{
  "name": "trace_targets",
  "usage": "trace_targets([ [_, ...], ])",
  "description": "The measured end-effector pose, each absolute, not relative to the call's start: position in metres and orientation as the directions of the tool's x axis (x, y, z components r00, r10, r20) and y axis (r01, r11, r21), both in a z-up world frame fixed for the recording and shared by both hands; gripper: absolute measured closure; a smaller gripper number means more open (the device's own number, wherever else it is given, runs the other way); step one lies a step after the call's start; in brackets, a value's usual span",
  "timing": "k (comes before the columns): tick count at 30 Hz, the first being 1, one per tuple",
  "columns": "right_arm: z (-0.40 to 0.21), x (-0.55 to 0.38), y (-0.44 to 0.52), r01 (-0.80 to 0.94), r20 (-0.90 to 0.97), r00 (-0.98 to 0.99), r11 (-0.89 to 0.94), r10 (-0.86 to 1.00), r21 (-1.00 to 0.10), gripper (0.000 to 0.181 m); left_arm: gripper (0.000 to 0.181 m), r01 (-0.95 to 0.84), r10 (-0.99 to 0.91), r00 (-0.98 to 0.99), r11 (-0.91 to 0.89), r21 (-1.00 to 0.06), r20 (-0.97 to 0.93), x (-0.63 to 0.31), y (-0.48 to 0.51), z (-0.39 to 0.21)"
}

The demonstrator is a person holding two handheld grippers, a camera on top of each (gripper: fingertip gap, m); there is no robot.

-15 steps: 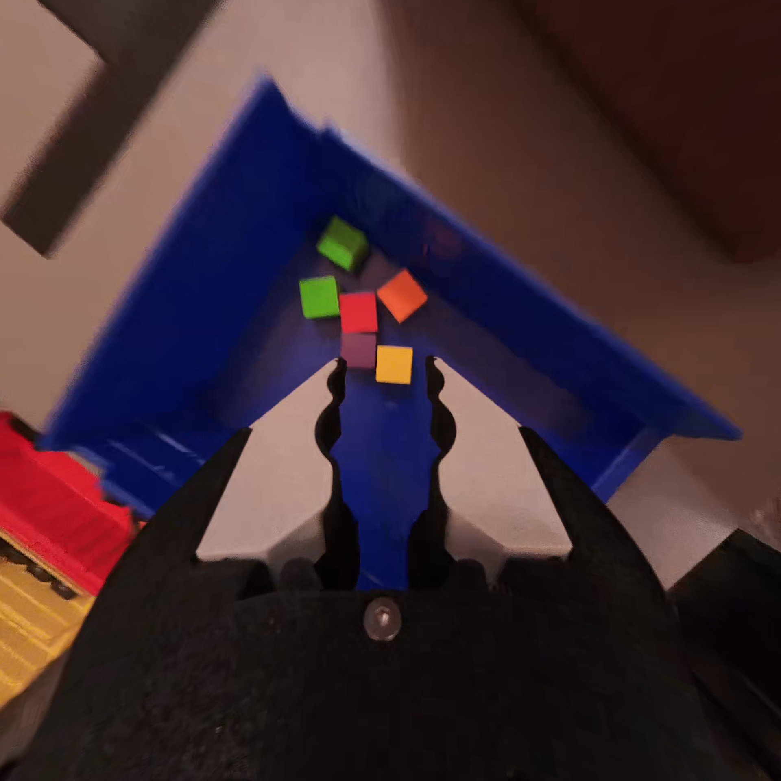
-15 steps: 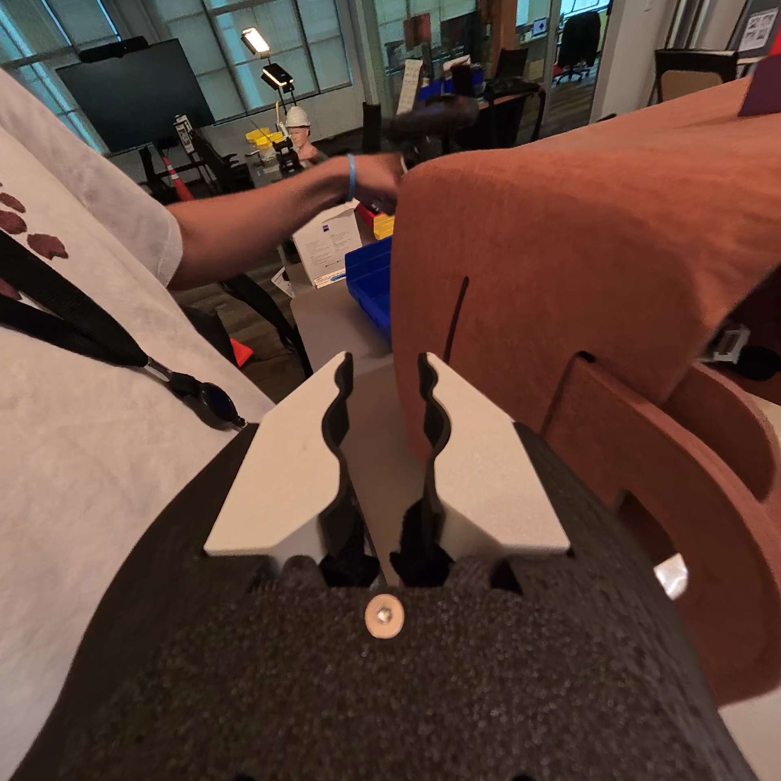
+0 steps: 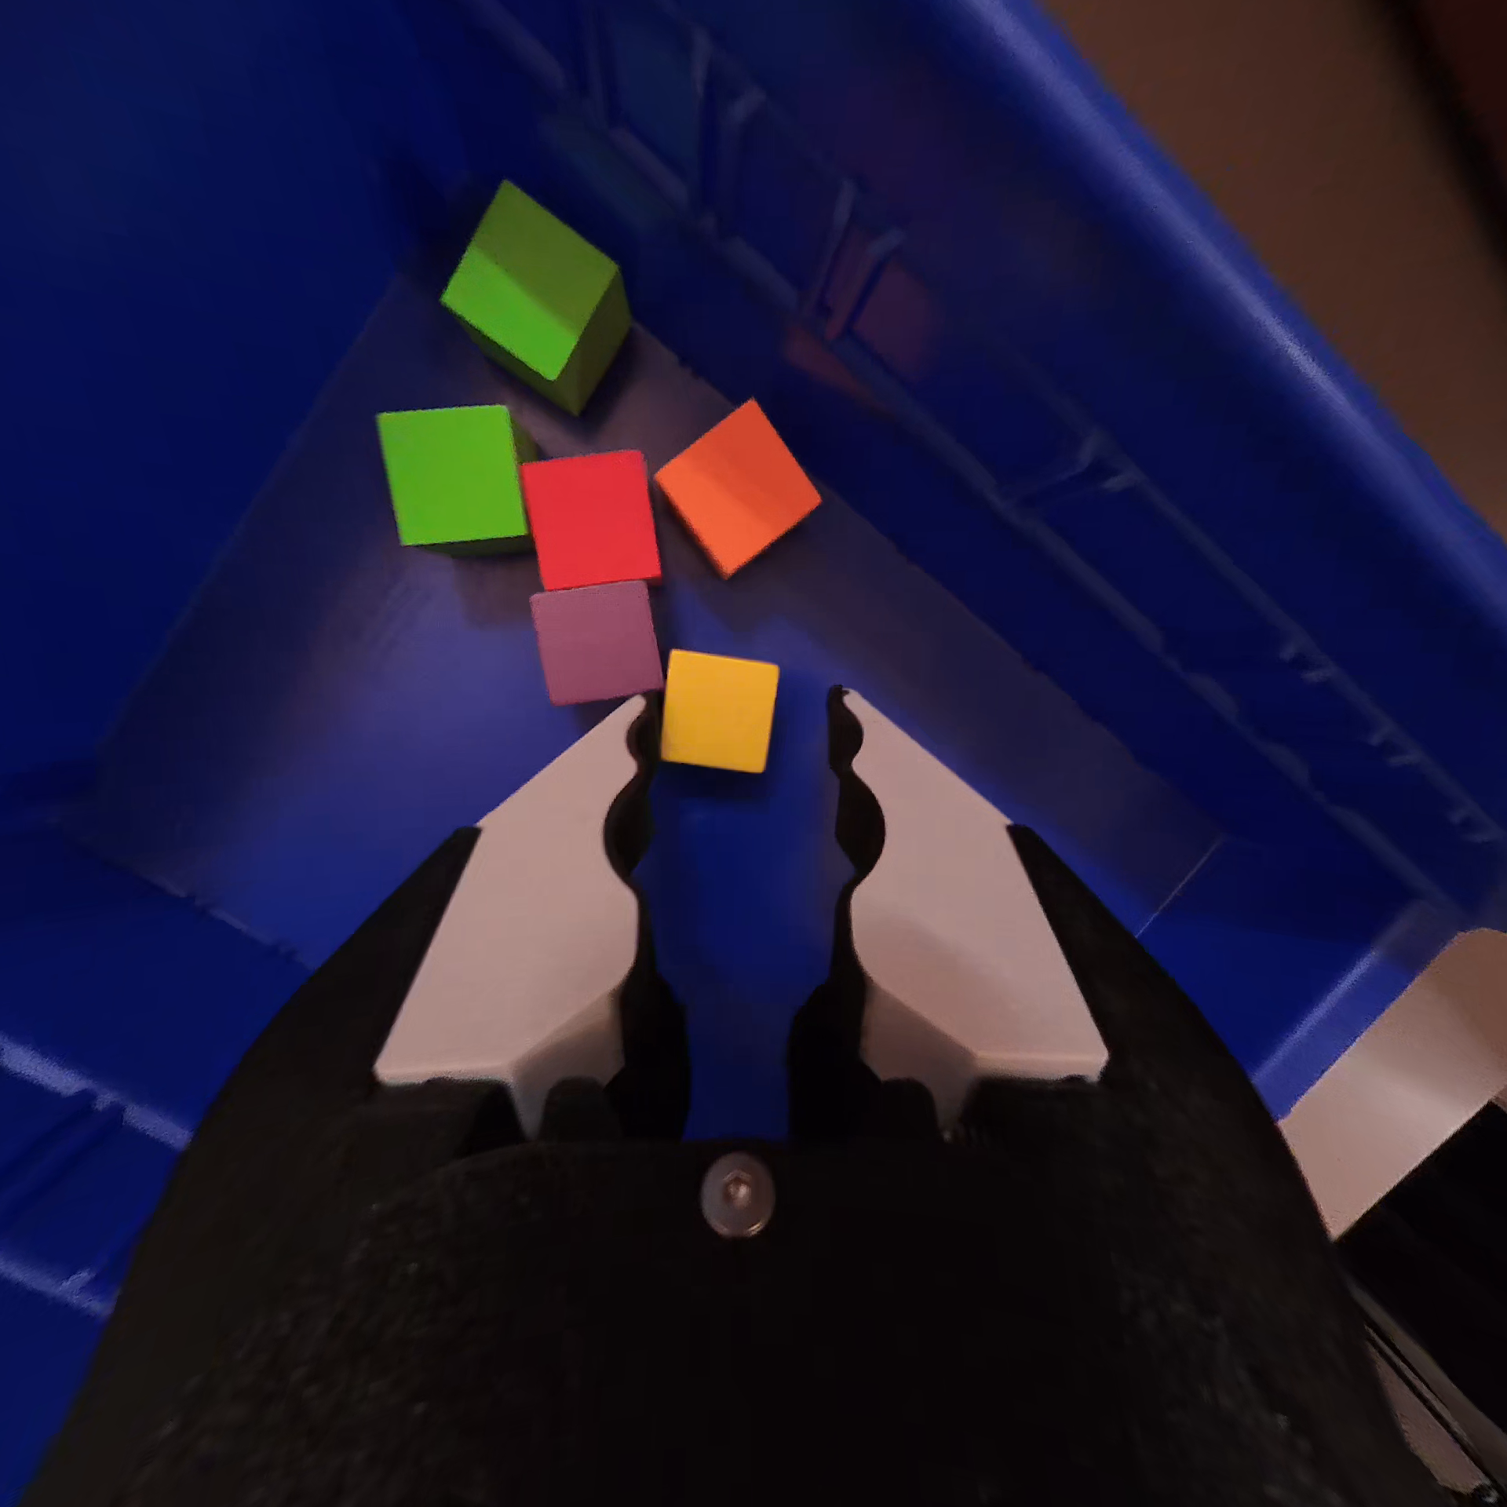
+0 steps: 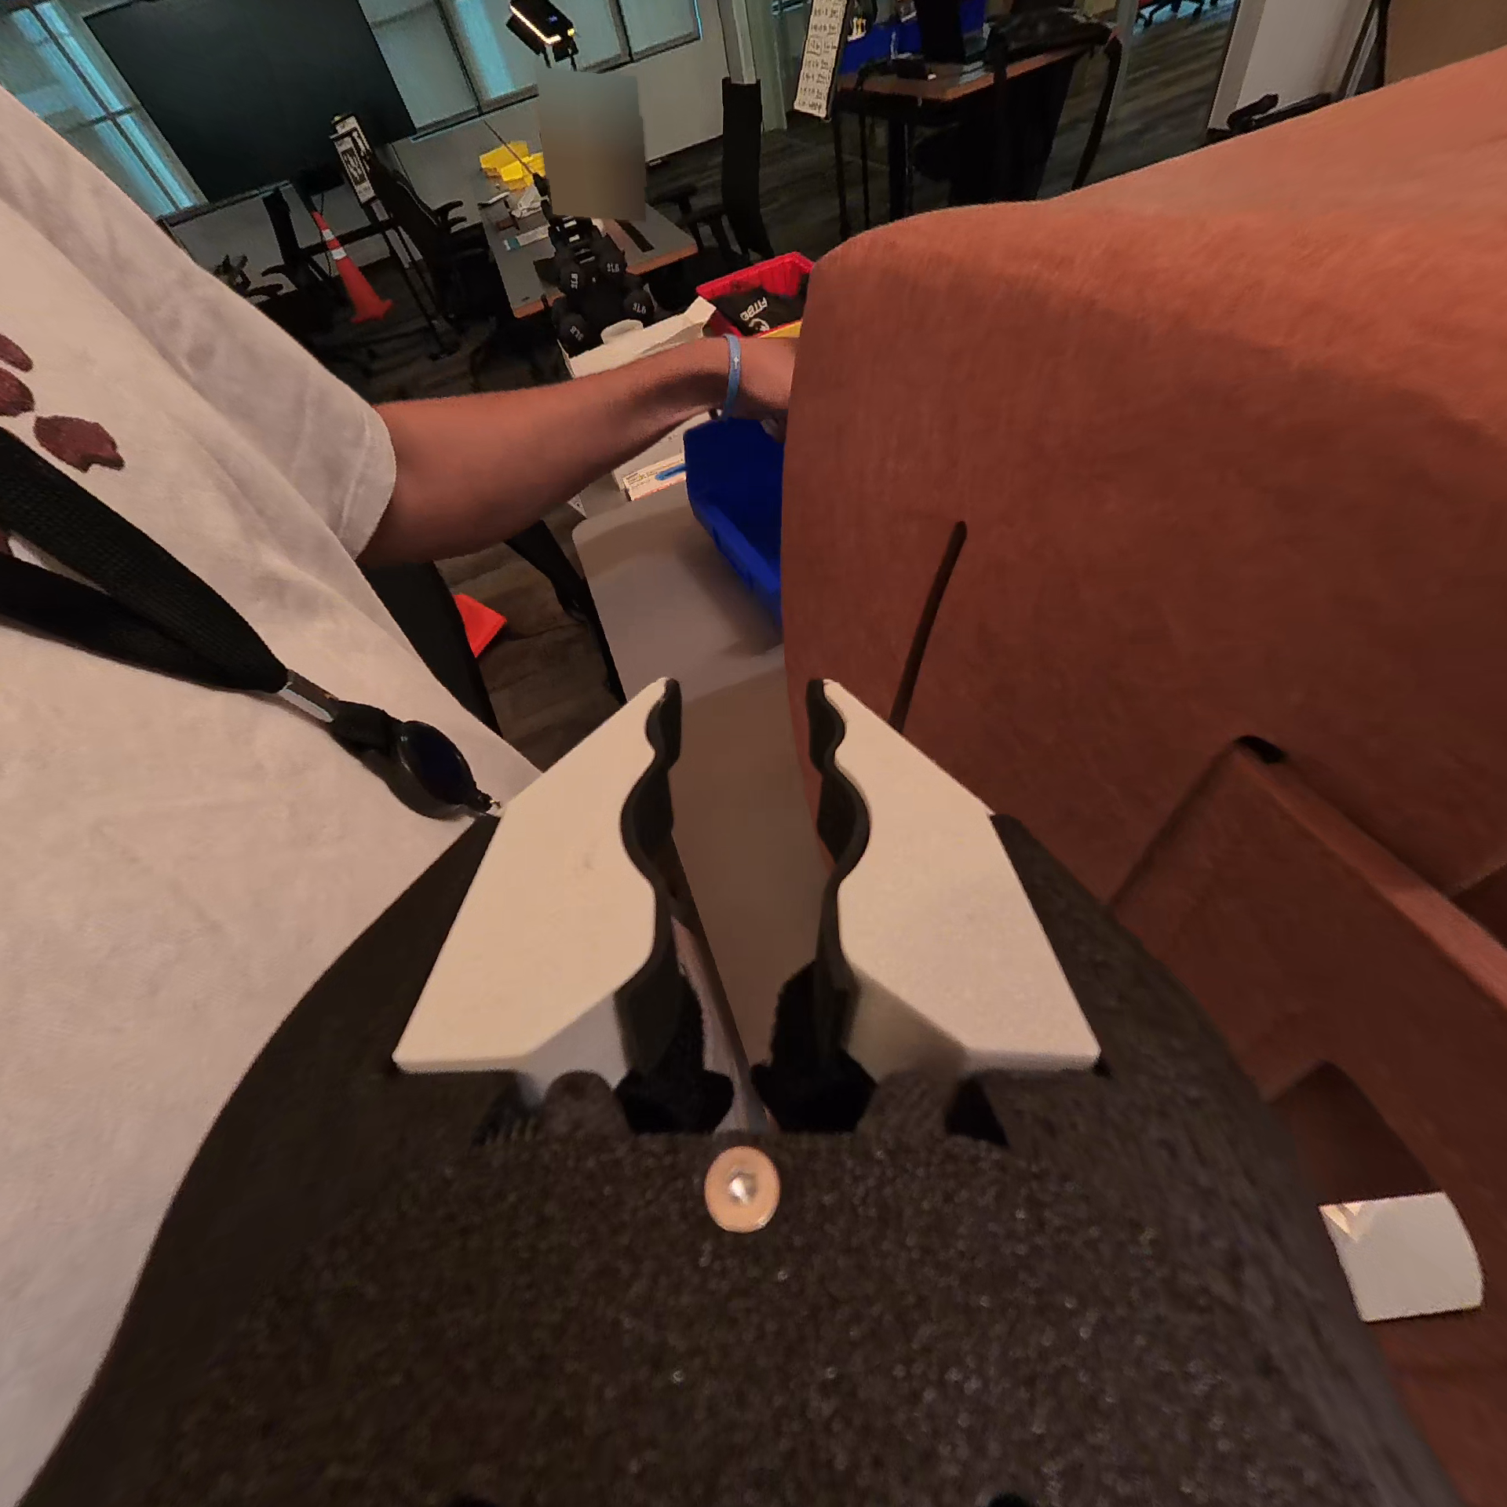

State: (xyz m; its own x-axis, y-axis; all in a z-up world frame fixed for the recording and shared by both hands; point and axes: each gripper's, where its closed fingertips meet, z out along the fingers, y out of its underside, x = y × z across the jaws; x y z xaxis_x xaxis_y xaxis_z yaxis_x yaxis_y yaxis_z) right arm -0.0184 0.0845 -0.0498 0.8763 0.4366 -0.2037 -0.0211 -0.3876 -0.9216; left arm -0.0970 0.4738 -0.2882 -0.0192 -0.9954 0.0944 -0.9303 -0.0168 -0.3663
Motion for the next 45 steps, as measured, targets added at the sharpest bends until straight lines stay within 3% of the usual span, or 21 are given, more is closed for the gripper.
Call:
trace_targets([
  [1, -0.050, -0.018, 0.085, -0.018, -0.202, 0.876, -0.390, 0.437, -0.921, 0.151, 0.153, -0.932, -0.996, -0.028, -0.007, -0.364, 0.090, -0.098, 0.472, -0.289],
  [5, -0.048, -0.018, 0.086, -0.008, -0.195, 0.877, -0.392, 0.439, -0.920, 0.151, 0.154, -0.931, -0.999, -0.030, 0.021, -0.365, 0.019, -0.108, 0.470, -0.282],
  [7, -0.048, -0.016, 0.086, -0.007, -0.192, 0.880, -0.393, 0.435, -0.920, 0.151, 0.154, -0.901, -0.998, -0.043, 0.058, -0.429, -0.046, -0.107, 0.465, -0.254],
  [11, -0.047, -0.015, 0.086, -0.015, -0.196, 0.881, -0.390, 0.430, -0.921, 0.151, 0.154, -0.747, -0.986, -0.096, 0.164, -0.645, -0.139, -0.070, 0.438, -0.137],
  [14, -0.047, -0.017, 0.084, -0.005, -0.191, 0.877, -0.389, 0.440, -0.921, 0.151, 0.154, -0.657, -0.980, -0.198, 0.147, -0.740, -0.018, -0.027, 0.393, -0.034],
  [16, -0.048, -0.017, 0.082, 0.007, -0.181, 0.876, -0.386, 0.448, -0.922, 0.151, 0.154, -0.617, -0.946, -0.319, 0.166, -0.769, 0.053, 0.002, 0.357, 0.028],
  [19, -0.049, -0.016, 0.078, 0.010, -0.171, 0.877, -0.373, 0.449, -0.928, 0.151, 0.154, -0.585, -0.867, -0.495, 0.381, -0.716, -0.056, 0.042, 0.319, 0.081],
  [23, -0.047, -0.016, 0.073, -0.002, -0.172, 0.878, -0.356, 0.447, -0.935, 0.151, 0.154, -0.620, -0.802, -0.580, 0.547, -0.563, -0.141, 0.094, 0.304, 0.096],
  [31, -0.047, -0.013, 0.064, -0.017, -0.161, 0.892, -0.325, 0.422, -0.946, 0.151, 0.154, -0.673, -0.773, -0.633, 0.572, -0.469, -0.034, 0.151, 0.294, 0.077],
  [45, -0.050, -0.004, 0.056, -0.028, -0.168, 0.898, -0.329, 0.406, -0.944, 0.152, 0.154, -0.676, -0.751, -0.660, 0.579, -0.456, 0.024, 0.164, 0.291, 0.050],
])
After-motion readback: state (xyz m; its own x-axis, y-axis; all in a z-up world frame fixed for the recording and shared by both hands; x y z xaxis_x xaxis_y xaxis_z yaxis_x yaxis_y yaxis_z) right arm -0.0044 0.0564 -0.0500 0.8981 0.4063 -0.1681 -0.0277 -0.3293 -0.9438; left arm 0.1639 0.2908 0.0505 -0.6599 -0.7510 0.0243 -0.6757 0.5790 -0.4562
